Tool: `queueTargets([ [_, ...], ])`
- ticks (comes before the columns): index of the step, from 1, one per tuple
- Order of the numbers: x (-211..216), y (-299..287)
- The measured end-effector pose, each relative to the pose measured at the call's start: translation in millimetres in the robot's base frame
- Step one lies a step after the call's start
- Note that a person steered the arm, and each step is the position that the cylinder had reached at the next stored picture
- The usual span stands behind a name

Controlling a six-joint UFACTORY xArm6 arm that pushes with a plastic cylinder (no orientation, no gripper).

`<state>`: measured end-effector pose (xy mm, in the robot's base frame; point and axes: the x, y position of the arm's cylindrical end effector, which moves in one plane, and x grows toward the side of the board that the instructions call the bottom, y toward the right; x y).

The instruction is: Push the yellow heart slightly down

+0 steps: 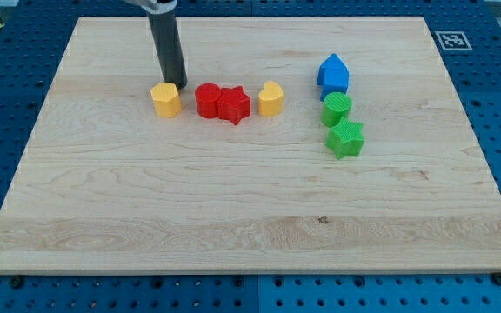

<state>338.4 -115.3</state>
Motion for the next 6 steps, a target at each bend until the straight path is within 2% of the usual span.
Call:
queueTargets([
  [1, -29.0, 27.0],
  [2, -28.2, 78.0],
  [3, -16.1, 115.4],
  [6, 29.1, 141.2],
])
